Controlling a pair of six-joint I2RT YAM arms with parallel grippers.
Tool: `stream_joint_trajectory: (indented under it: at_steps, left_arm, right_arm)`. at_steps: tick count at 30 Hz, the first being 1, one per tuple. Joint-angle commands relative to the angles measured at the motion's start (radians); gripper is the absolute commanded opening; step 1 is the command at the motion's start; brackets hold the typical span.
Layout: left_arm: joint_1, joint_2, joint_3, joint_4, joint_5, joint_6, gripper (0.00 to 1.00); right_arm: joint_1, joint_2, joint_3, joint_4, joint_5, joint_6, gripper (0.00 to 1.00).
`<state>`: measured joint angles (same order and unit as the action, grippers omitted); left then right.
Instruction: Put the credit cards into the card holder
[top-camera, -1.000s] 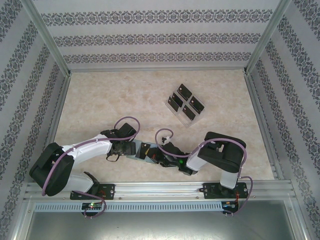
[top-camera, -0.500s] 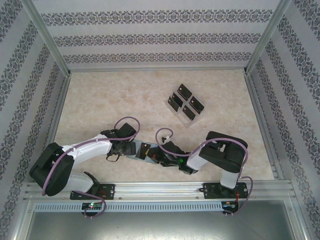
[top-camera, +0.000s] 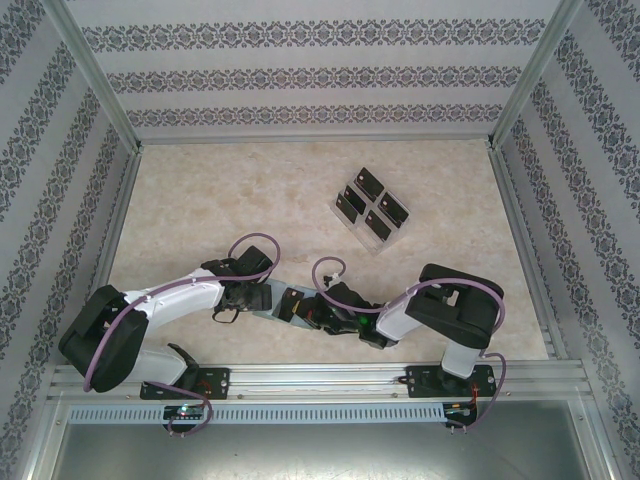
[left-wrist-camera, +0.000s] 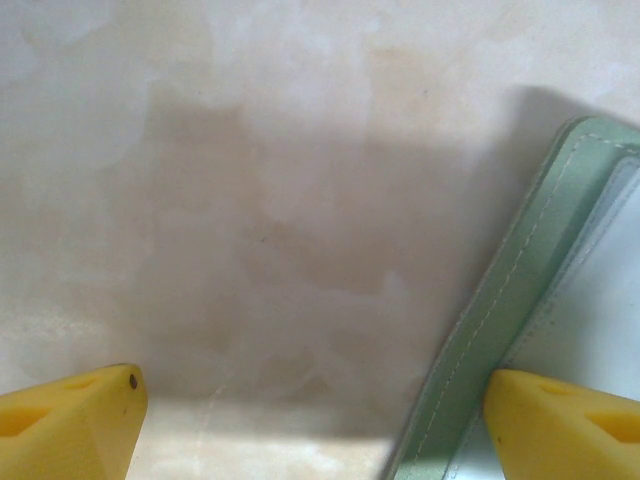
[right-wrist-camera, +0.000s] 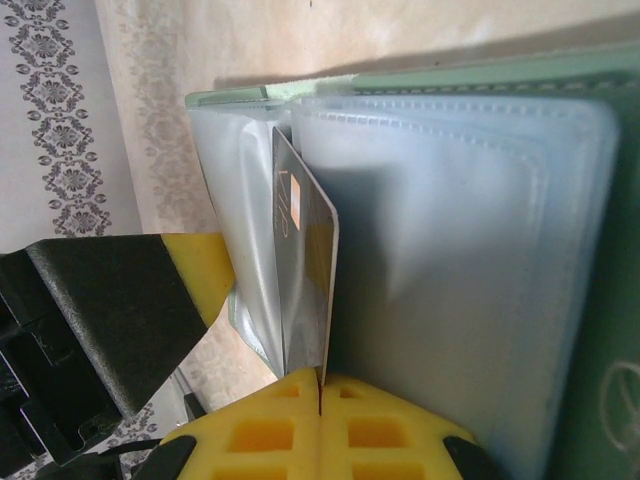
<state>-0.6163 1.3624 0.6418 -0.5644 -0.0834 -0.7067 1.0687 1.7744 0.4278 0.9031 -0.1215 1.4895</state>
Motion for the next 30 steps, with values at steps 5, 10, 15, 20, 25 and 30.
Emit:
stream_joint_trajectory:
  at_steps: [5, 10, 15, 20, 25, 30]
  left_arm:
    - [-0.019, 0.007, 0.001, -0.048, -0.01, 0.013, 0.89]
    - [-0.02, 0.009, 0.003, -0.048, -0.012, 0.012, 0.89]
    - [-0.019, 0.007, 0.002, -0.046, -0.01, 0.013, 0.89]
    - [-0.019, 0.008, -0.002, -0.04, -0.007, 0.013, 0.88]
    - [-0.019, 0.008, -0.001, -0.037, -0.008, 0.015, 0.89]
    - [-0.019, 0.01, 0.0, -0.038, -0.009, 0.017, 0.89]
  right_arm:
    - [0.014, 0.025, -0.029, -0.09, -0.093, -0.002, 0.0]
    - [0.016, 0.011, -0.034, -0.117, -0.097, 0.011, 0.0]
    - [0.02, -0.016, -0.052, -0.129, -0.089, 0.031, 0.0]
    - [0.023, -0.058, -0.039, -0.215, -0.089, 0.018, 0.0]
    - [0.023, -0.046, -0.018, -0.247, -0.105, 0.021, 0.0]
    - [0.023, -0.026, -0.011, -0.232, -0.118, 0.048, 0.0]
